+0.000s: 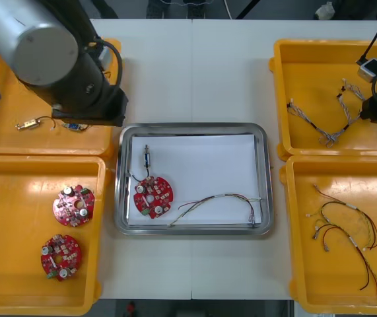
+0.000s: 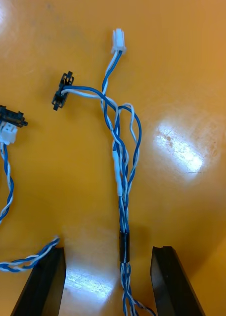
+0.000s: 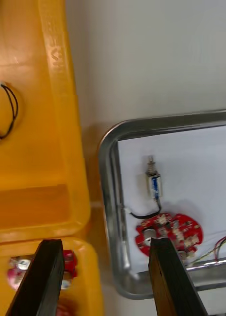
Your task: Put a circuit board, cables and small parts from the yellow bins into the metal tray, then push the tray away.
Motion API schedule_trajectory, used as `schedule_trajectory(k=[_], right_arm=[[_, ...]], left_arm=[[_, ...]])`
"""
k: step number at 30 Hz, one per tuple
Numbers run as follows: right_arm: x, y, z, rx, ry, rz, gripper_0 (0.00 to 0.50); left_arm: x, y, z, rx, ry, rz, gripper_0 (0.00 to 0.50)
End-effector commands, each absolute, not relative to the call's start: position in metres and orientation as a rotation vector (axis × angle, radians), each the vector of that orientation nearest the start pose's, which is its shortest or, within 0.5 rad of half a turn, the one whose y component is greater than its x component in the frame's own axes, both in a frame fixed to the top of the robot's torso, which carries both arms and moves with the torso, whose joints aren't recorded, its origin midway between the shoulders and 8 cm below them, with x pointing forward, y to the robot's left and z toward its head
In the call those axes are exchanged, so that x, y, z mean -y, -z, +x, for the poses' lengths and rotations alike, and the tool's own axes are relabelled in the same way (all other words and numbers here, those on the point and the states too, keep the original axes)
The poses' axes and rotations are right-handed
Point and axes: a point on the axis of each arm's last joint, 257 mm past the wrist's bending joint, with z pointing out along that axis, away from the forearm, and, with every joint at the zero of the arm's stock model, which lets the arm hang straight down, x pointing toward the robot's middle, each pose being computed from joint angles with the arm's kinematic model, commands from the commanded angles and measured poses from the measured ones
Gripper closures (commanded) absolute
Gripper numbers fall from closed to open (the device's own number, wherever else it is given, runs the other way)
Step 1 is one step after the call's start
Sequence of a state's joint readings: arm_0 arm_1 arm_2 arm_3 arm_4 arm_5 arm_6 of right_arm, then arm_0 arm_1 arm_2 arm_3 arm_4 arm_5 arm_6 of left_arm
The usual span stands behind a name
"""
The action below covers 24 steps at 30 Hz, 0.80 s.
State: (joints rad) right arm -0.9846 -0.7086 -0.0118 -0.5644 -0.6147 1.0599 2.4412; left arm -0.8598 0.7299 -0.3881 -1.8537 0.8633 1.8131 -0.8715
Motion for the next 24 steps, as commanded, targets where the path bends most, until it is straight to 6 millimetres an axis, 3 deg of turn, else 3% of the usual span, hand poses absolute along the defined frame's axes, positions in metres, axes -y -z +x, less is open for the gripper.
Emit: schedule_trajectory(k=[1, 8, 17, 24], right_arm=[[0.46, 0.219, 0.618, -2.459, 0.34, -0.732, 0.0], [0.459, 0.235, 0.609, -2.482, 0.3, -0.714, 0.0], [0.462, 0.251, 0.597, -2.522, 0.272, -0.682, 0.0], [0.465, 0.25, 0.593, -2.54, 0.264, -0.68, 0.0]], left_arm=[[-0.227, 0.085, 0.498, -2.628, -0.022, 0.24, 0.0], [-0.266, 0.082, 0.508, -2.628, -0.102, 0.351, 0.0], [-0.324, 0.087, 0.536, -2.584, -0.206, 0.576, 0.0], [-0.352, 0.09, 0.552, -2.543, -0.244, 0.724, 0.0]])
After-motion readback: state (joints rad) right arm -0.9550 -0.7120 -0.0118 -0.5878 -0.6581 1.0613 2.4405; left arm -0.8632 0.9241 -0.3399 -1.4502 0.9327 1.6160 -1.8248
